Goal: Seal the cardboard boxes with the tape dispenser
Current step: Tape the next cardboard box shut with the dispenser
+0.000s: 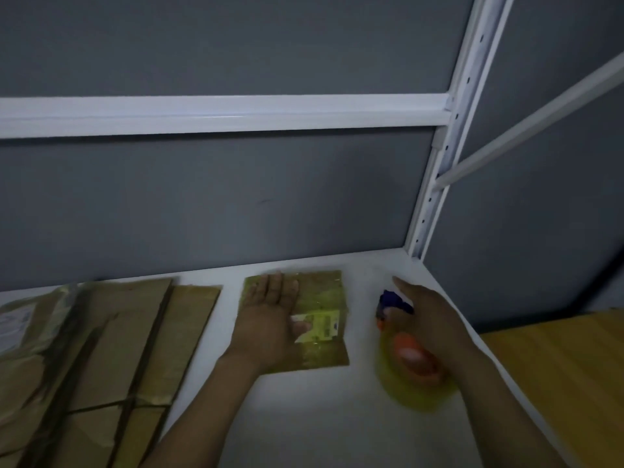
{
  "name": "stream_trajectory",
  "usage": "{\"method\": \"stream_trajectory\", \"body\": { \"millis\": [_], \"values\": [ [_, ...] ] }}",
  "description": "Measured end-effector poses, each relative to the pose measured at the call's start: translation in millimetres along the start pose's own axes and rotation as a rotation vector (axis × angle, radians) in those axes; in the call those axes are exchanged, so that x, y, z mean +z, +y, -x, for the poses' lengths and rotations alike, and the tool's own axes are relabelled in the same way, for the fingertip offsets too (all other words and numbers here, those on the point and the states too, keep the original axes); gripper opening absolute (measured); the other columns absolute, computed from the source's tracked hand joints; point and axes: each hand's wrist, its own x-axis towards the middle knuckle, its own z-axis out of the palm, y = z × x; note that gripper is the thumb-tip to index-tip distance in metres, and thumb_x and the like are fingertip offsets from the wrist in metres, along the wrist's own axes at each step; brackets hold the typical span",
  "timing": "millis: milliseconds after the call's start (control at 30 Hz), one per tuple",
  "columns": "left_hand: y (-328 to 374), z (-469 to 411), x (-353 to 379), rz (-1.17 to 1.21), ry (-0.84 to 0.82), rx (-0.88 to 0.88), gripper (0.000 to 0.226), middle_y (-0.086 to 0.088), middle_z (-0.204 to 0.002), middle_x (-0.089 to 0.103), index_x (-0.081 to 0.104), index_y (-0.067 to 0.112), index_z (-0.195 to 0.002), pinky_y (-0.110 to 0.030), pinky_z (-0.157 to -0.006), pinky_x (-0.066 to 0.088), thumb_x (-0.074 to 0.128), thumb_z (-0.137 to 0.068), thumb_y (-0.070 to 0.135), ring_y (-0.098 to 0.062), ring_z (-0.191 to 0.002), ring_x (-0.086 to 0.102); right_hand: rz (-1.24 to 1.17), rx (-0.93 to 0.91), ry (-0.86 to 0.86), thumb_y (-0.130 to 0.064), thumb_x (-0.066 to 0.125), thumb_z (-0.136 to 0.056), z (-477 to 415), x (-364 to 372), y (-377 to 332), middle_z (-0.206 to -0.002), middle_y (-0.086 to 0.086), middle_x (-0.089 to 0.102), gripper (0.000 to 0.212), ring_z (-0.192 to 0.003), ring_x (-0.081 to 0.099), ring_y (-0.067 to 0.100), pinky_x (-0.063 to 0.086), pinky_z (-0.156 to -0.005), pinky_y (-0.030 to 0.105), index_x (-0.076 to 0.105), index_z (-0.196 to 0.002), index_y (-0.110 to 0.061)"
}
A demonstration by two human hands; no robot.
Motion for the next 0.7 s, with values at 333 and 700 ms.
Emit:
{"method": "stream_trajectory", "body": {
  "millis": [333, 700],
  "values": [
    [1, 3, 7, 0.032, 0.020, -0.049, 0.123, -0.006, -0.162, -0.005, 0.000, 0.022, -0.154, -0.038, -0.121, -0.006, -0.031, -0.053, 0.087, -0.024, -0.150, -0.009, 0.091, 0.139, -0.064, -0.037, 0.065, -0.086, 28, 3, 41, -0.088, -0.003, 0.063, 0.024, -0.083, 0.060, 0.016, 0.045, -0.069, 0.026, 0.058, -0.099, -0.017],
    [-1, 1, -5, 0.135, 0.034, 0.077, 0.118, -0.006, -0.155, 0.024, 0.036, 0.009, -0.146, -0.025, -0.114, -0.008, -0.011, -0.072, 0.089, -0.017, -0.145, 0.014, -0.311, -0.188, 0.417, -0.029, 0.067, -0.088, -1, -29, -62, -0.085, -0.011, 0.058, 0.023, -0.074, 0.056, 0.008, 0.038, -0.057, 0.010, 0.050, -0.103, -0.031]
  ]
}}
